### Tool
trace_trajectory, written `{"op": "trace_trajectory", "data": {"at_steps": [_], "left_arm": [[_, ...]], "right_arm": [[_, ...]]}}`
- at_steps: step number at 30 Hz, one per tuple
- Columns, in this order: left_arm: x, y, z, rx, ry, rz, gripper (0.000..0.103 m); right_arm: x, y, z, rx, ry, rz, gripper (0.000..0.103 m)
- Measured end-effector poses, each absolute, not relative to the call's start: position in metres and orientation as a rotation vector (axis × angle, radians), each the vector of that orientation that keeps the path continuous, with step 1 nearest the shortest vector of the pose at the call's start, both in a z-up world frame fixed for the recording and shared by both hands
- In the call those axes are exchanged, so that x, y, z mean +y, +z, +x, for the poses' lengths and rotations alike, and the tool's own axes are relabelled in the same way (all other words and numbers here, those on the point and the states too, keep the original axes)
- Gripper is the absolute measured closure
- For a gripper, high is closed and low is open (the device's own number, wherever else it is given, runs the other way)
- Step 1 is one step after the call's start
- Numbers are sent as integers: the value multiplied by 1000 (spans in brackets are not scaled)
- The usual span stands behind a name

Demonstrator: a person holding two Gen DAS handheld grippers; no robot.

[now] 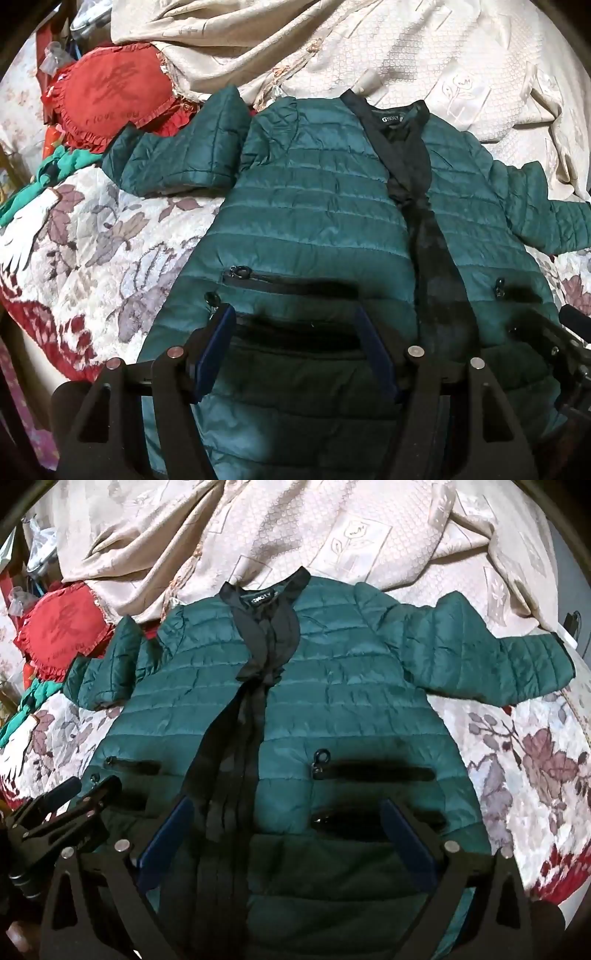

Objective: Fold large clothes

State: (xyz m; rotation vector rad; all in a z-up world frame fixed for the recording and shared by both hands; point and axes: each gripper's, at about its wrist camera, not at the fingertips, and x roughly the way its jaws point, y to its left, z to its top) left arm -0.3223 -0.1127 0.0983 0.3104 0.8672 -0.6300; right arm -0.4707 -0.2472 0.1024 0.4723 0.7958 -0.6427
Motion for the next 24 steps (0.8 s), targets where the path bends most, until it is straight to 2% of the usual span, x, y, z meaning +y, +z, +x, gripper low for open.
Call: {"op": "trace_trajectory", "data": {"at_steps": [24], "left_arm": [[-136, 106, -318, 846, -642, 316, 52]], "right_arm": [[-270, 105, -454, 807, -689, 481, 0]]}}
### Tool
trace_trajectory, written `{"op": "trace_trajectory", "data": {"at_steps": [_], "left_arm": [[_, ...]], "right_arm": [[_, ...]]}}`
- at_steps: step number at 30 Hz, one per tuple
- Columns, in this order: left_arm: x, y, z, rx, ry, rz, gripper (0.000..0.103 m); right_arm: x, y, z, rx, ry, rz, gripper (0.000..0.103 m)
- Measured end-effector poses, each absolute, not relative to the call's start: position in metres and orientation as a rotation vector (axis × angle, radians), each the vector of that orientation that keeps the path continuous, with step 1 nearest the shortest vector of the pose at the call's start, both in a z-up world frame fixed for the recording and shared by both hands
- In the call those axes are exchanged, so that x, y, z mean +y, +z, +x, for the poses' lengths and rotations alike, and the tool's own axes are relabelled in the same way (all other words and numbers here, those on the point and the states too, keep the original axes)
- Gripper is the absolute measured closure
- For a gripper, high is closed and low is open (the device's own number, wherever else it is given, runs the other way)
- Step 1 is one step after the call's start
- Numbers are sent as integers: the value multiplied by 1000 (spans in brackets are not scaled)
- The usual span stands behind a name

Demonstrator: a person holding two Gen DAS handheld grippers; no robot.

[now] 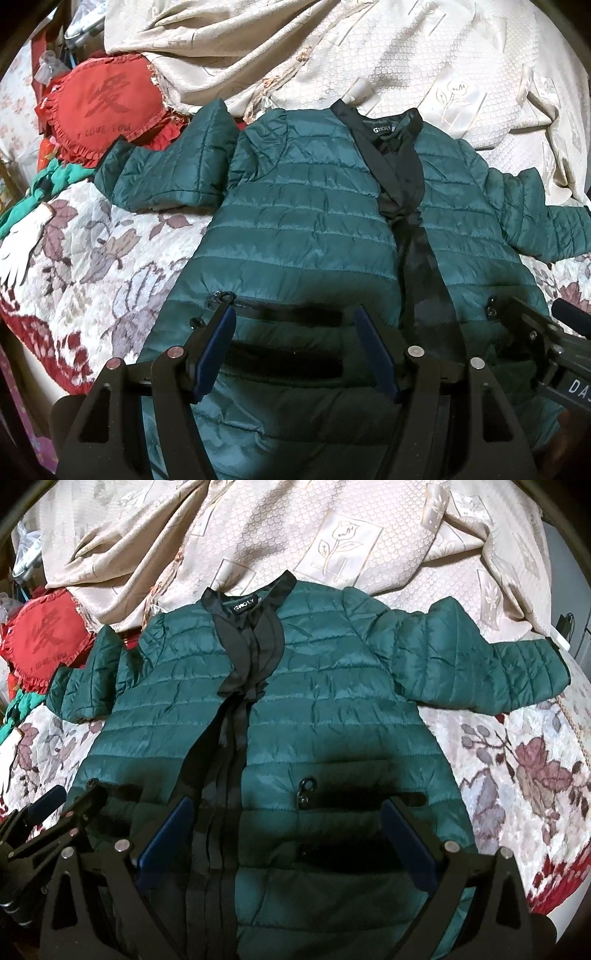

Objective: Fold large clothes

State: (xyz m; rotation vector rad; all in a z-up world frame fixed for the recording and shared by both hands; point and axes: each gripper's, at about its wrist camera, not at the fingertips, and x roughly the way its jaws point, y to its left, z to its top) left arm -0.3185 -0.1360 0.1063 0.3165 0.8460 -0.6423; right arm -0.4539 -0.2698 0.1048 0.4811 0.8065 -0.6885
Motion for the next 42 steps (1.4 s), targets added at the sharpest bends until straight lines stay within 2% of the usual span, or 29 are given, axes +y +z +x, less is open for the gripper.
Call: {"op": "trace_trajectory", "data": {"at_steps": [42], "left_arm": [[-145, 93, -300, 868, -614, 298, 52]], "right_arm": [[-291, 89, -435, 805, -688, 499, 0]]}}
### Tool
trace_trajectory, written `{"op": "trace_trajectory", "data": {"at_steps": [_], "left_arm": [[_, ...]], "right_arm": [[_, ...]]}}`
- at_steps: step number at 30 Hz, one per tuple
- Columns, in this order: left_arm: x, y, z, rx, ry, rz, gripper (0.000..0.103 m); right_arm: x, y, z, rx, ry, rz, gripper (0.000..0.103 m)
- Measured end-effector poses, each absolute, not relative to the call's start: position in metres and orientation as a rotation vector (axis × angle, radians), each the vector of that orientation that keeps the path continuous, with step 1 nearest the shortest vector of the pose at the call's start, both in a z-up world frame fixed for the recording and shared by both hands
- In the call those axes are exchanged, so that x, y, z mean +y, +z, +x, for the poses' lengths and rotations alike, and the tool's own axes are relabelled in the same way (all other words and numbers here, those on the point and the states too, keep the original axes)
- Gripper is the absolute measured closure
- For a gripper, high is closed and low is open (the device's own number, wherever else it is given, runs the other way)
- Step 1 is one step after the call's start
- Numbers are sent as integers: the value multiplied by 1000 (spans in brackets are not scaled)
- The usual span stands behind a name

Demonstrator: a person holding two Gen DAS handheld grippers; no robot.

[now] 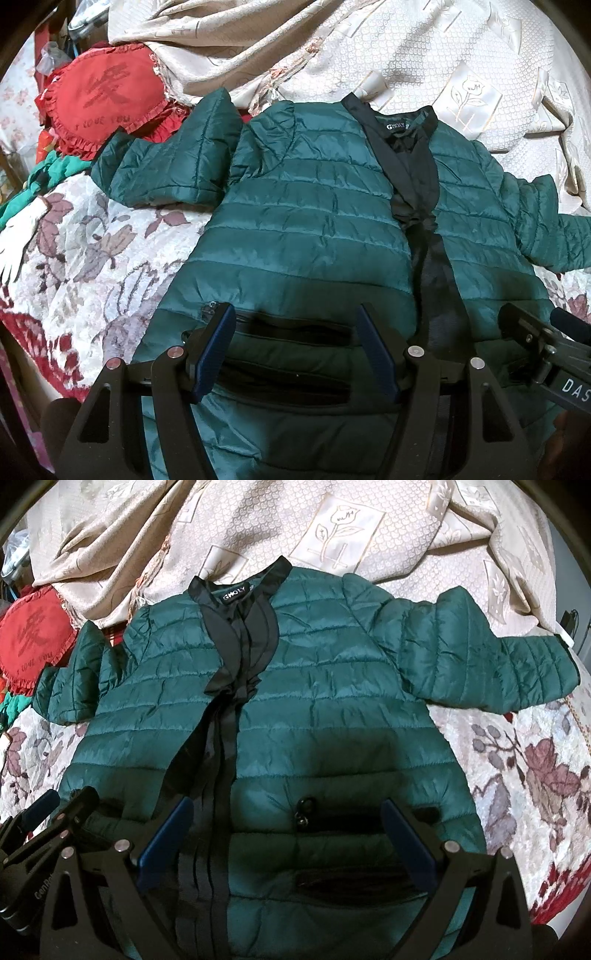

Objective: Fold large clothes

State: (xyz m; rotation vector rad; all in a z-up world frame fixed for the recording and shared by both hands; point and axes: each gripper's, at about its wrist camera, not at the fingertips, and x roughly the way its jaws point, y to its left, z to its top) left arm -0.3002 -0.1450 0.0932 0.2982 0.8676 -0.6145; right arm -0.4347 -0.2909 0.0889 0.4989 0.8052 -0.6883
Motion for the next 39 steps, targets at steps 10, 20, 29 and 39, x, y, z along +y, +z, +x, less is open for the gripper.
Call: {"op": "trace_trajectory", "data": {"at_steps": [10, 20, 29, 39], "left_arm": [[-143, 92, -300, 861, -606, 304, 52], [-142, 92, -298, 855, -602, 305, 52], [-143, 94, -295, 845, -595, 310, 52], [-143, 93, -293, 847, -591, 314, 52]], "right_arm": [[-291, 88, -434, 802, -687, 500, 0], [-289, 88, -433, 804, -685, 503, 0], [-290, 89, -431, 810, -675, 525, 0], [-294, 88, -429, 832, -681, 519, 0]]}}
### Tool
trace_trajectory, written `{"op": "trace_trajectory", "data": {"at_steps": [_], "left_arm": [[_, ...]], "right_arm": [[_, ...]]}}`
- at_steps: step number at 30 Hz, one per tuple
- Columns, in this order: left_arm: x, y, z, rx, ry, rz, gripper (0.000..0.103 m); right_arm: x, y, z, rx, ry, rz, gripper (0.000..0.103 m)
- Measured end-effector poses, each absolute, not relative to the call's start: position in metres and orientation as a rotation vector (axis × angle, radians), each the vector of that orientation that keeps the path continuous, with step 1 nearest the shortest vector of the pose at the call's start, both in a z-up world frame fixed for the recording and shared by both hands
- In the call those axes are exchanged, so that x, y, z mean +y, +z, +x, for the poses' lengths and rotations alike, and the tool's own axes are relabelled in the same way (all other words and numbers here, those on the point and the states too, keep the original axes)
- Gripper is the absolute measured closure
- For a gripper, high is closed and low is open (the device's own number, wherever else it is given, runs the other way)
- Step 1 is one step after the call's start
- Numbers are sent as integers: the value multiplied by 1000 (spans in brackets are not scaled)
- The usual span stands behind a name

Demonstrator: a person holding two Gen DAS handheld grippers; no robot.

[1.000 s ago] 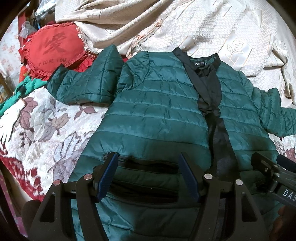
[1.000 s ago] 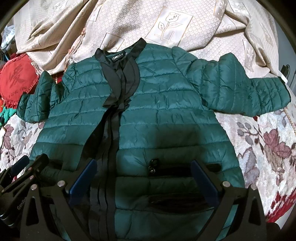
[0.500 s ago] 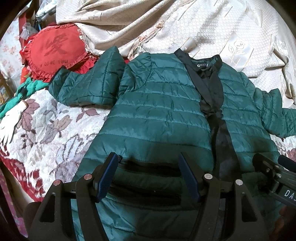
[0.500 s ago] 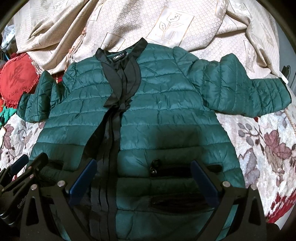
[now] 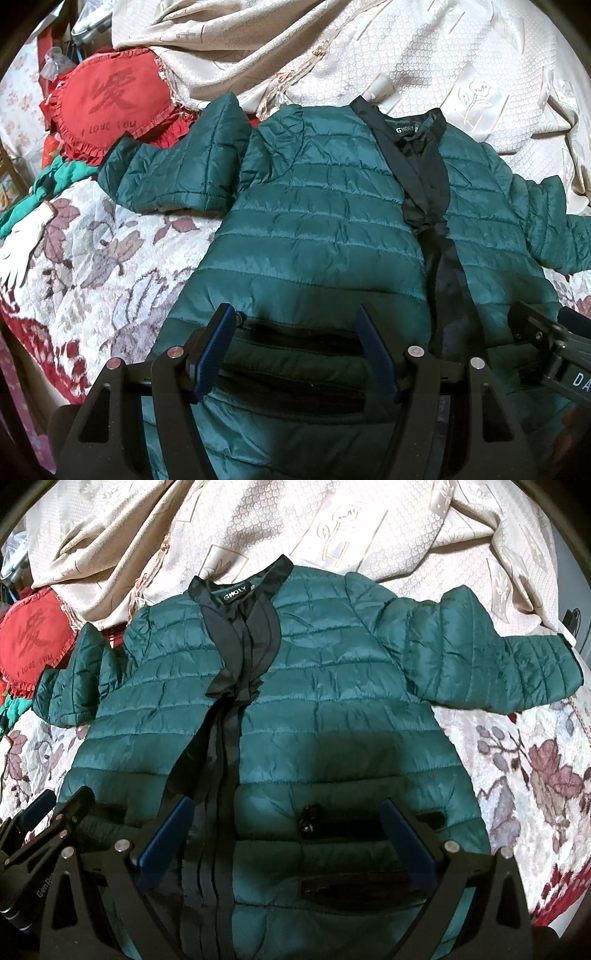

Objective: Fold large clothes

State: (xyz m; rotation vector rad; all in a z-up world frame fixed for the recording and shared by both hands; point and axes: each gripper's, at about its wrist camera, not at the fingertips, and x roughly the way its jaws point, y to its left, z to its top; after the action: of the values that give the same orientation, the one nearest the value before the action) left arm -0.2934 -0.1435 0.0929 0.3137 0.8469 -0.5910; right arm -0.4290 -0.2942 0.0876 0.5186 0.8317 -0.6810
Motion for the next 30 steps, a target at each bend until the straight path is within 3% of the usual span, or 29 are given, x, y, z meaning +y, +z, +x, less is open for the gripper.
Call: {"op": "trace_trajectory", "data": {"at_steps": [30], "left_arm": [[-131, 102, -250, 816, -521, 282, 52]], "right_arm": [[-291, 93, -398, 811, -597, 536, 0]]}}
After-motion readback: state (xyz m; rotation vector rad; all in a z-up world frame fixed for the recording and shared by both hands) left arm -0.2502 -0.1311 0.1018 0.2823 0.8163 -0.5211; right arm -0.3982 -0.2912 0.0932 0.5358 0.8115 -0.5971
